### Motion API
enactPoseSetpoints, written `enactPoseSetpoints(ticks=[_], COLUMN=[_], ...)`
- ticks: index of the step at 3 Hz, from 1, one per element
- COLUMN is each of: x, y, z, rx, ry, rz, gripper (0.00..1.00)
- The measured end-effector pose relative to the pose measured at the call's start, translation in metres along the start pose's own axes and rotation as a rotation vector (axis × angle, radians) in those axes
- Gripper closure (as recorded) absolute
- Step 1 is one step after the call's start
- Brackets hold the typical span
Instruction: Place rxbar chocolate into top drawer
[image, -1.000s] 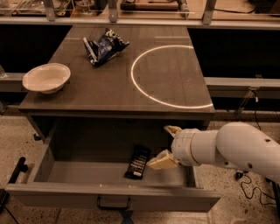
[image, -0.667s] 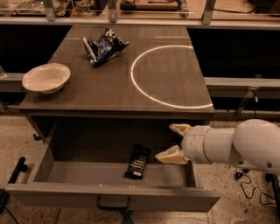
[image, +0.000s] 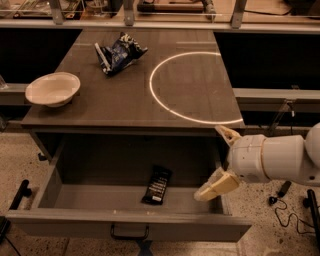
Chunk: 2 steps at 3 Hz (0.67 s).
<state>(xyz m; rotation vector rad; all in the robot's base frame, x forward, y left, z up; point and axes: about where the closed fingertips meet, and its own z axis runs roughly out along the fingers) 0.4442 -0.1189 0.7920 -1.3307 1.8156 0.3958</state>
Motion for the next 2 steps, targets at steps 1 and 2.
enactPoseSetpoints(ticks=[1, 2], x=[-0.013, -0.015], y=[0.010, 0.025], z=[-0.018, -0.021], rx=[-0.093, -0.155], ry=[-0.060, -0.061], rz=[-0.056, -0.073], gripper=[0.00, 0.00])
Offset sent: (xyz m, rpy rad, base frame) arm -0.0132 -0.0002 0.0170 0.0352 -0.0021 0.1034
